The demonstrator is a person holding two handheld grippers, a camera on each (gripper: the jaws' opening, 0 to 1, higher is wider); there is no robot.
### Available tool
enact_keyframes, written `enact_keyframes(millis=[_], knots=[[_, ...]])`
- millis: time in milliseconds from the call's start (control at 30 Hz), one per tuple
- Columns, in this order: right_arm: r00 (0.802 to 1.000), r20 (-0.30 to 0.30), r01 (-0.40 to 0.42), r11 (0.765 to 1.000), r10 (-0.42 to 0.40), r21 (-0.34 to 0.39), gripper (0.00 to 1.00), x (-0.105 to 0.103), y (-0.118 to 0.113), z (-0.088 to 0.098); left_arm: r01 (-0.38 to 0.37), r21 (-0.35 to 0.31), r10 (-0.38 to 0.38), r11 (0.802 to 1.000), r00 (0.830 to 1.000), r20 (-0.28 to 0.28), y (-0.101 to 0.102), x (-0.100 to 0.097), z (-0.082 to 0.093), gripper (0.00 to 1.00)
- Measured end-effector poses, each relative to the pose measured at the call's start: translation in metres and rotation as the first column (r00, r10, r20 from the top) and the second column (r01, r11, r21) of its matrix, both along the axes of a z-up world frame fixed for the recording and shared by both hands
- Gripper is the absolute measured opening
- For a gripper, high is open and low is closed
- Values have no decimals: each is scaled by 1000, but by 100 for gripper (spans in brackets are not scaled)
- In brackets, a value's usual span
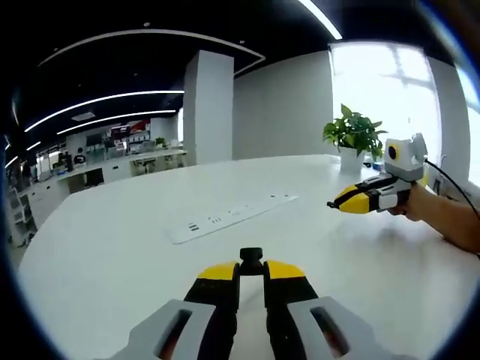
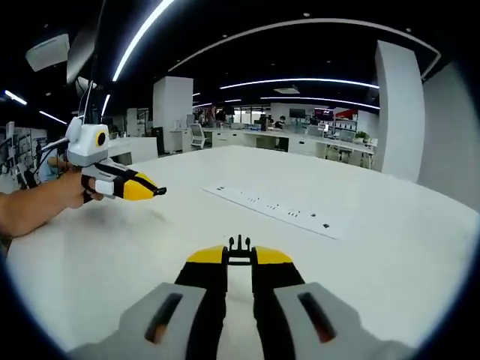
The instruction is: Snap the two parts of the plastic buckle together until the buckle closes and remains connected.
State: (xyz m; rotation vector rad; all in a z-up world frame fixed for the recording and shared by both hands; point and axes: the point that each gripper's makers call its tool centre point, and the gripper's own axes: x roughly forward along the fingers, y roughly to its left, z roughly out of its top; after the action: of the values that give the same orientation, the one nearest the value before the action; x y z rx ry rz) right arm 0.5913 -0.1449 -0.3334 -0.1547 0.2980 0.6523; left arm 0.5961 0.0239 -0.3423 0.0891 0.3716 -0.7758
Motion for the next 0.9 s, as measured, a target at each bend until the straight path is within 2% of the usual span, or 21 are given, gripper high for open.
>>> enact_keyframes(millis=[567, 633, 900], knots=[[1000, 5, -12, 1000, 12, -21, 10, -3, -1, -4, 58, 50, -58, 997, 998, -8, -4, -9, -5, 9], [1000, 6, -15, 1000, 15, -23, 10, -4, -1, -4, 100, 14, -100, 995, 995, -17, -9, -14, -2, 9], [1000, -3, -29, 999, 29, -14, 10, -9, 1, -4, 85, 33, -85, 996, 996, -20, -4, -9, -4, 9]])
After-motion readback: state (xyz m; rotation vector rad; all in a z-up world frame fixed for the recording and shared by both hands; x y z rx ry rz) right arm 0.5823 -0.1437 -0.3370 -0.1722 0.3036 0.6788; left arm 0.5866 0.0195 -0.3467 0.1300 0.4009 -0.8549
